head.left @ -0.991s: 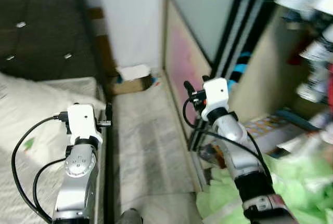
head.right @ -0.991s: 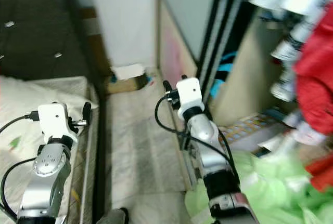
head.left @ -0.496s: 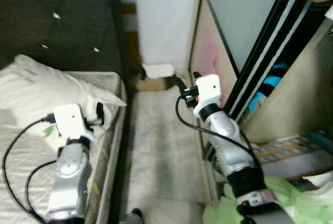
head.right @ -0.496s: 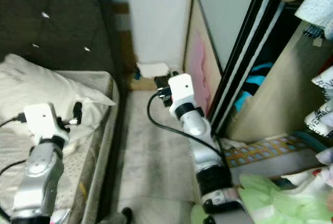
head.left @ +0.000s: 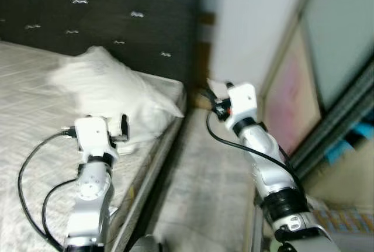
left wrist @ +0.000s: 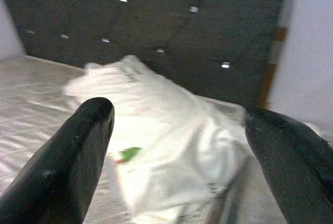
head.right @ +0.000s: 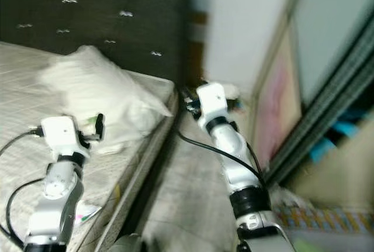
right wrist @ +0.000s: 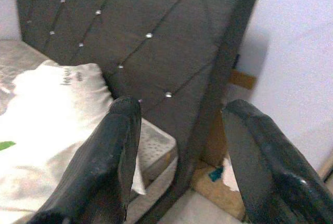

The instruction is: Clean up the room

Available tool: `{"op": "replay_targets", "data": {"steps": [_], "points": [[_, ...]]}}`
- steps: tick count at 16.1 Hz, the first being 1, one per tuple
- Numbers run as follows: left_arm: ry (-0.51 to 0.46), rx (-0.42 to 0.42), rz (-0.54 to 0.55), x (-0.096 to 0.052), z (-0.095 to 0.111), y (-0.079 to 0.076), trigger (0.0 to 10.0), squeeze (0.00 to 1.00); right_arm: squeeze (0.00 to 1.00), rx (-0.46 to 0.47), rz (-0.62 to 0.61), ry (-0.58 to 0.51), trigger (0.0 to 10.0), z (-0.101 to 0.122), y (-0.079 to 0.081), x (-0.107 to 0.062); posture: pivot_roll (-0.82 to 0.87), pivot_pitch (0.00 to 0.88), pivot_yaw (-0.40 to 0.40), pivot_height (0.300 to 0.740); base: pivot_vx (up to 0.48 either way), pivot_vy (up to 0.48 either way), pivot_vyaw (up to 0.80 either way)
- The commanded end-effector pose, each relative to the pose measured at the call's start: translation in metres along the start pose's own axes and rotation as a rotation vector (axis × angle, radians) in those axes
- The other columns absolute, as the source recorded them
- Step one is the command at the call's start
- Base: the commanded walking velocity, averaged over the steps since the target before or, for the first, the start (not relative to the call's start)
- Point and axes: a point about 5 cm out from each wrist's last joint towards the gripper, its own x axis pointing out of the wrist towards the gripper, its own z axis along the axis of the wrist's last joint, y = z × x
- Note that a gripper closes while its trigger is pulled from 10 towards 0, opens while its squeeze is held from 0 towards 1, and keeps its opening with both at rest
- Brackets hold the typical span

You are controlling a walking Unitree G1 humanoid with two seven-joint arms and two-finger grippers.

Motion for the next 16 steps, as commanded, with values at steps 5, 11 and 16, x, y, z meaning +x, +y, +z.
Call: {"op": "replay_targets", "data": {"steps": [5, 11, 16], "points": [[-0.026, 0.017, -0.013, 0.0046, 0.0029, 0.0016, 10.0, 0.0, 0.0, 0.015, 0.031, -0.017, 10.0, 0.0035, 0.0077, 0.0049, 0.13, 0.0, -0.058, 0.74, 0.0, 0.0, 0.8], [-0.044, 0.028, -0.007, 0.0061, 0.0056, 0.0012, 10.0, 0.0, 0.0, 0.029, 0.033, -0.02, 10.0, 0.0039, 0.0095, 0.0074, 0.14, 0.0, -0.065, 0.74, 0.0, 0.0, 0.8], [-0.057, 0.015, 0.02, 0.0077, 0.0068, 0.0027, 10.0, 0.0, 0.0, 0.031, 0.039, -0.024, 10.0, 0.0052, 0.0105, 0.0099, 0.13, 0.0, -0.066, 0.74, 0.0, 0.0, 0.8]]}}
